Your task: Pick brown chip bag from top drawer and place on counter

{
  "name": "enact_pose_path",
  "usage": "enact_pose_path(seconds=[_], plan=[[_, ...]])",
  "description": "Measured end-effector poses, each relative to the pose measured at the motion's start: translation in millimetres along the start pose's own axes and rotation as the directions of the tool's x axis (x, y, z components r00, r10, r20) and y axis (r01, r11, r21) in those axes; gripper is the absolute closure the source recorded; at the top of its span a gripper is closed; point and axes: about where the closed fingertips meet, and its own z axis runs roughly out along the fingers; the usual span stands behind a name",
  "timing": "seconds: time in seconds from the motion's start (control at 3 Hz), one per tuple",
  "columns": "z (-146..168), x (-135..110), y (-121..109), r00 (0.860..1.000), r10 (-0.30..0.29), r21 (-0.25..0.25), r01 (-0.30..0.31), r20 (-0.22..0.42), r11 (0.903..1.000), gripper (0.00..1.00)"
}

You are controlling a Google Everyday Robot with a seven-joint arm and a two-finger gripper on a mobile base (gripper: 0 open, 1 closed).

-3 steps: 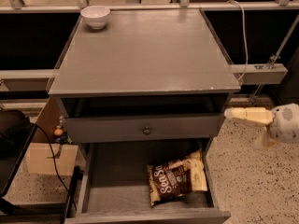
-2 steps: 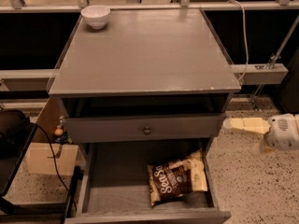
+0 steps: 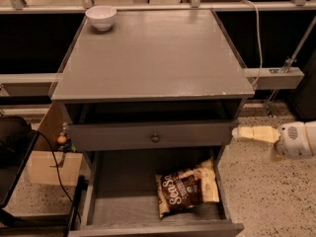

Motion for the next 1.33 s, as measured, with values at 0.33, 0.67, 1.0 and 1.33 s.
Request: enact_pose_path(seconds=[0.33,0.67,1.0,1.33], plan=[[18,4,11,1.0,-0.008,0.003,0.008,0.007,1.0,0.0],[37,4,22,1.0,-0.006,0.002,0.006,0.027,1.0,0.0],[48,2,29,0.999,0.003,-0.002,-0.002,0.042,1.0,0.0],[57,-1,37,0.998,0.017,-0.004,-0.017,0.054,0.9999,0.0]])
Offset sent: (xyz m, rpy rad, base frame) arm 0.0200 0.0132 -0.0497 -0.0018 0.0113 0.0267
